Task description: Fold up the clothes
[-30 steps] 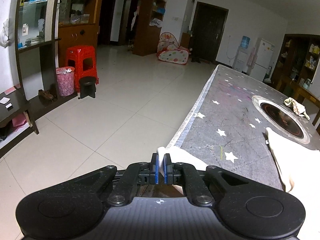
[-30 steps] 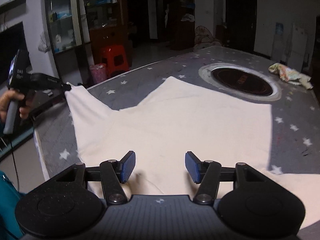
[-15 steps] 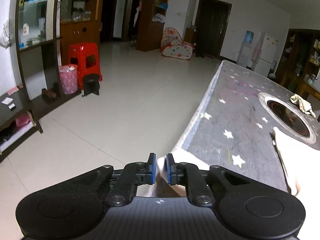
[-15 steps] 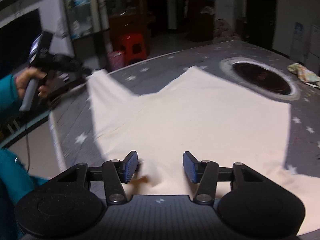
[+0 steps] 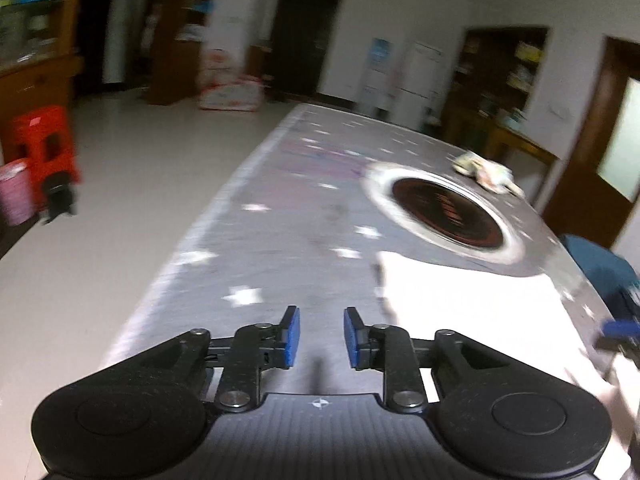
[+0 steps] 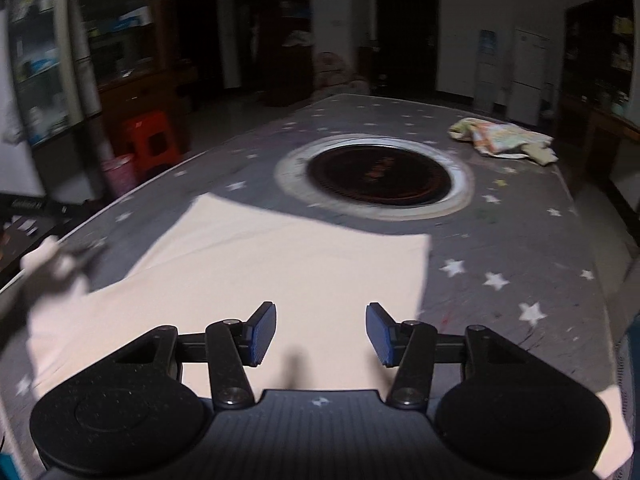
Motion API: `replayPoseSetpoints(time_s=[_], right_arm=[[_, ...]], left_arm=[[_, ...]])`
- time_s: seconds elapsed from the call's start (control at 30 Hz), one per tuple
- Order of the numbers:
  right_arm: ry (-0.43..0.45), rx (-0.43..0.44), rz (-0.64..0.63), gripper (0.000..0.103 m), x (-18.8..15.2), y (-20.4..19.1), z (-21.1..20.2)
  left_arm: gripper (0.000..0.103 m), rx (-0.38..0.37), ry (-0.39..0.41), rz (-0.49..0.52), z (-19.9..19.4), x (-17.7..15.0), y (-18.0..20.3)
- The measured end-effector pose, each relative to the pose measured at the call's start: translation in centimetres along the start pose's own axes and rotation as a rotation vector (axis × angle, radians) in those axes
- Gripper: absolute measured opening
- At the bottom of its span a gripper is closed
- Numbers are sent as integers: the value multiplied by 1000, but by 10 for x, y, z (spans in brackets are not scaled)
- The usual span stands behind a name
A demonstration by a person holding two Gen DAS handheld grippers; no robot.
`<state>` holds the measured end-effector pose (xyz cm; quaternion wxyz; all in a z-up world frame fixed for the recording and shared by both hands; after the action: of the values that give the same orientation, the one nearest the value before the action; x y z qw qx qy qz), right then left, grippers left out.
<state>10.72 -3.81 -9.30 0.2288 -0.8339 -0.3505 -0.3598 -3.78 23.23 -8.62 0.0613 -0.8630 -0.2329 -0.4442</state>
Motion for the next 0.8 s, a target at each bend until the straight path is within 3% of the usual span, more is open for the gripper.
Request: replayPoseSetpoints(time_s=[0.2,0.37,0.53,0.67,0.7,0.8], right_arm=[[9,-74,95,47,17,38,31],[-4,-94,196,41,24,65,57],[-22,-104,209,35,25,73,76],[-34,-105,199,27,24,74,88],[-36,-105,192,23,24,73,90],[-35,-120,161,11,25,72,95]], left_arm=[[34,-44,-30,91,47,15,39],[34,-45,-52,104,73,19,42],[31,-54,-75,115,94,19,43],[23,-96,-72,138,99,19,47],[14,-106,-74,155,101,19,50],[10,-89,-68,218,108,22,56]])
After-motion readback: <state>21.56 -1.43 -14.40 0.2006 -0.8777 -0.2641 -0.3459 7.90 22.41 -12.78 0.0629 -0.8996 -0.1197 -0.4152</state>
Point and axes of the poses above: each gripper's, at about its wrist camera, not at the fingertips, and z roughly the way its jaws point, y to its right, x to its top, the point moved 10 cm from there along z, roughly the way its jaws point, and after that the axes turned 7 degrees about z, right-handed, at the moved point
